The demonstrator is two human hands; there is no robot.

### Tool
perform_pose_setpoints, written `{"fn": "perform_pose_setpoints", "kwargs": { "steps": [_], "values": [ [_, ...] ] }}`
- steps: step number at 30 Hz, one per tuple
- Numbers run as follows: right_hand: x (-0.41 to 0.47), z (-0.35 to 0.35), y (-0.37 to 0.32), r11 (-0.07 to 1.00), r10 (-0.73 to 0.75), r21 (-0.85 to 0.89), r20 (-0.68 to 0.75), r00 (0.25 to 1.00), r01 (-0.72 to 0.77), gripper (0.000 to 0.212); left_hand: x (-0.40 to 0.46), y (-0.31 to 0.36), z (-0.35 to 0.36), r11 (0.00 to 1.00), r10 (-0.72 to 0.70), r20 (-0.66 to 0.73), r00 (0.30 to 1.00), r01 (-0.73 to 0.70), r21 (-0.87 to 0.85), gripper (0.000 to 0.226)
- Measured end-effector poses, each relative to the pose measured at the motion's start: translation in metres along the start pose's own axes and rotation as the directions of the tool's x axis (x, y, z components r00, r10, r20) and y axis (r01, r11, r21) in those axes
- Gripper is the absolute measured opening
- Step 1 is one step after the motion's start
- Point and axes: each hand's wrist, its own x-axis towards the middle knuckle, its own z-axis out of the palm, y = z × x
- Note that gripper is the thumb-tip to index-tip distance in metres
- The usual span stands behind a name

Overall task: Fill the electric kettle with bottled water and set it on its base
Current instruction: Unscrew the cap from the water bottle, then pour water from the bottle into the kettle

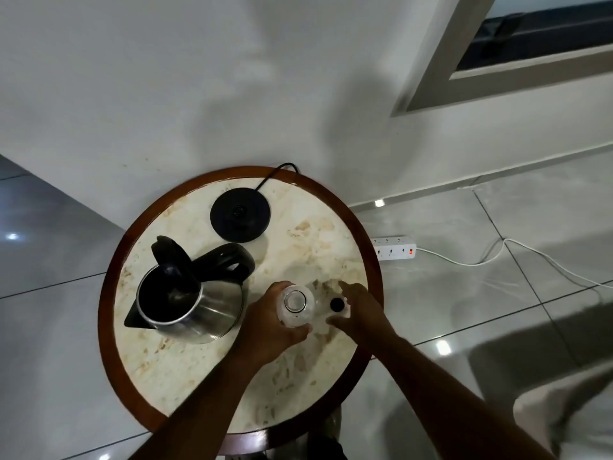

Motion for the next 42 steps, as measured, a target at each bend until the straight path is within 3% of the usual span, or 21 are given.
{"fn": "perform_pose_setpoints", "kwargs": {
  "steps": [4, 6, 9, 13, 16, 19, 21, 24, 26, 30, 35, 39, 42],
  "values": [
    [-0.029, 0.016, -0.035, 0.977, -0.056, 0.209, 0.053, 0.997, 0.043, 0.097, -0.004, 0.008, -0.001, 0.999, -0.032, -0.020, 0.999, 0.032, -0.025, 0.061],
    [-0.039, 0.021, -0.057, 0.929, -0.160, 0.334, -0.022, 0.987, 0.158, 0.080, -0.011, 0.012, -0.005, 0.995, -0.064, -0.013, 0.998, 0.062, -0.072, 0.058],
    [-0.050, 0.022, -0.088, 0.895, -0.190, 0.383, -0.132, 0.973, 0.227, 0.056, -0.030, 0.018, -0.021, 0.982, -0.108, -0.001, 0.994, 0.107, -0.158, 0.058],
    [-0.055, 0.023, -0.109, 0.938, -0.143, 0.312, -0.053, 0.988, 0.153, 0.049, -0.054, 0.020, -0.056, 0.962, -0.175, 0.028, 0.984, 0.177, -0.207, 0.074],
    [-0.059, 0.032, -0.122, 0.964, -0.122, 0.248, 0.072, 0.990, 0.101, 0.053, -0.085, -0.001, -0.098, 0.994, -0.108, -0.175, 0.979, 0.101, -0.047, 0.049],
    [-0.062, 0.042, -0.135, 0.983, -0.090, 0.174, 0.176, 0.980, 0.059, 0.060, -0.107, -0.027, -0.135, 0.994, -0.077, -0.470, 0.879, 0.105, 0.033, 0.038],
    [-0.065, 0.049, -0.147, 0.991, -0.071, 0.127, 0.239, 0.968, 0.041, 0.059, -0.107, -0.040, -0.153, 0.983, -0.065, -0.554, 0.830, 0.149, 0.109, 0.040],
    [-0.066, 0.051, -0.162, 0.995, -0.043, 0.101, 0.298, 0.954, 0.013, 0.052, -0.090, -0.052, -0.165, 0.981, -0.118, -0.449, 0.885, 0.174, 0.084, 0.083],
    [-0.065, 0.049, -0.171, 0.995, -0.036, 0.101, 0.333, 0.942, 0.003, 0.053, -0.079, -0.058, -0.169, 0.980, -0.150, -0.342, 0.928, 0.185, 0.072, 0.100],
    [-0.061, 0.042, -0.186, 0.996, -0.017, 0.089, 0.364, 0.931, -0.017, 0.048, -0.066, -0.064, -0.172, 0.993, -0.079, -0.213, 0.974, 0.096, 0.069, 0.090],
    [-0.052, 0.034, -0.199, 0.991, 0.004, 0.119, 0.458, 0.889, -0.065, 0.039, -0.059, -0.067, -0.174, 0.996, -0.076, -0.185, 0.980, 0.082, 0.023, 0.087],
    [-0.048, 0.023, -0.207, 0.989, 0.028, 0.110, 0.515, 0.857, -0.099, 0.055, -0.047, -0.064, -0.178, 0.993, -0.114, -0.172, 0.978, 0.117, 0.007, 0.099],
    [-0.046, 0.013, -0.216, 0.965, 0.116, 0.131, 0.561, 0.820, -0.226, 0.063, -0.043, -0.065, -0.179, 0.993, -0.113, -0.164, 0.980, 0.114, -0.003, 0.097]
  ]
}}
